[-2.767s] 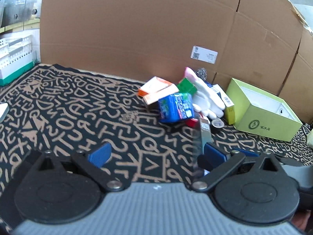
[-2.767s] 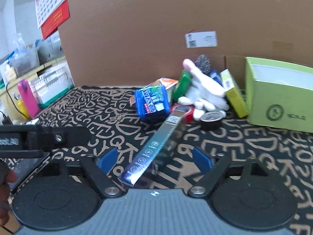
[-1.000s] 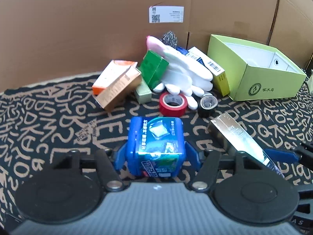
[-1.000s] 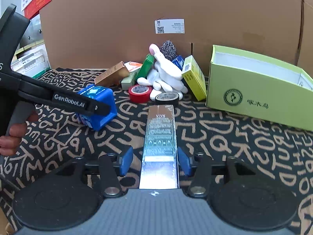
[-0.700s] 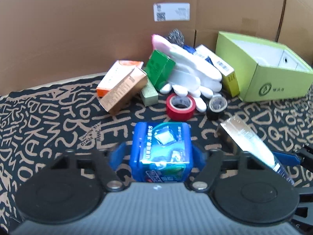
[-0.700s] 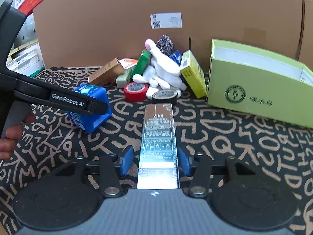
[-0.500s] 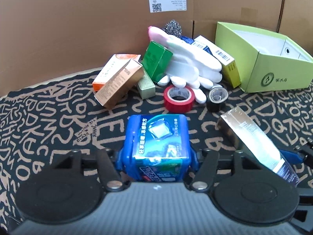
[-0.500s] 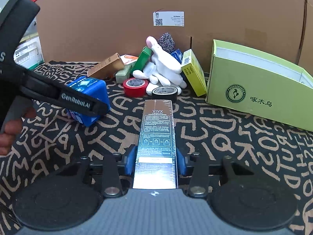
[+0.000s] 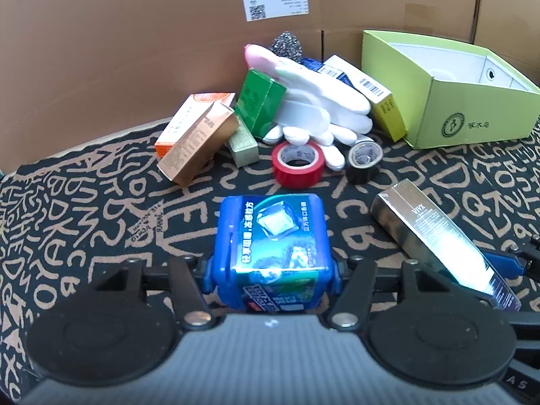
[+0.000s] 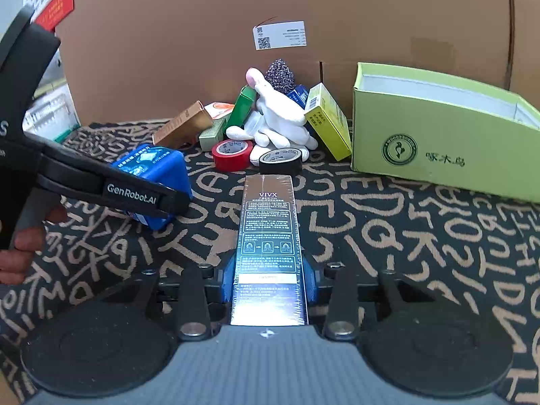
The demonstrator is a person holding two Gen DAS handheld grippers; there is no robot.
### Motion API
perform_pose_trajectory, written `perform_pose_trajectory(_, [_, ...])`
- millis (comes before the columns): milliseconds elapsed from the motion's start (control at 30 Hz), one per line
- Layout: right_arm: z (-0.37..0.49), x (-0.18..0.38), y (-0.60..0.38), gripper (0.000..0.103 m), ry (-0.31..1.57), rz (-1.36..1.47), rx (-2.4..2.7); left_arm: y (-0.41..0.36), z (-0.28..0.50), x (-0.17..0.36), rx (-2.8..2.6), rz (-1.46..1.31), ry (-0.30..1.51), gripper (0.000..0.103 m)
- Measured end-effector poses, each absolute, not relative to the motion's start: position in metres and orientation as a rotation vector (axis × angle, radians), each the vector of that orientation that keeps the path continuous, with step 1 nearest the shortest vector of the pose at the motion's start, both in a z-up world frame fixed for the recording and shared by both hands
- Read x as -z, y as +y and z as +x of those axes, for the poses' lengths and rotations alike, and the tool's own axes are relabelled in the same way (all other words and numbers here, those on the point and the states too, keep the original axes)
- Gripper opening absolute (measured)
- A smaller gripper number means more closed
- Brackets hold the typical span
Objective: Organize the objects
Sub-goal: 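Carry tin and VIVX box into the lime-green box and open both grippers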
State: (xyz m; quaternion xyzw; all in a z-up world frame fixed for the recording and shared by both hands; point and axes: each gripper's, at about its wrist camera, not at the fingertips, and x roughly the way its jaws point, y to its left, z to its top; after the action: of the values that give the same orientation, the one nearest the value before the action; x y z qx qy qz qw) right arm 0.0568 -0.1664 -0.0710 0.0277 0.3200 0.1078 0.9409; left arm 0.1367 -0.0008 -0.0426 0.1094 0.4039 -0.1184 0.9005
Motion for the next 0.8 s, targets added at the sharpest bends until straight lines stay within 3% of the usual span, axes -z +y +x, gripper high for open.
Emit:
perform_pose_trajectory(433, [0.034, 0.016, -0.231, 0.043, 0.511, 0.148, -0.229, -0.054, 0.121, -0.037, 0.439, 0.213, 0.659, 0.058])
perform_pose_trajectory(800, [0.082, -0.039, -0.314, 0.043, 0.37, 0.052, 0.024, -0.151, 0.177, -0.078, 0.608, 0.118, 0.621, 0.058])
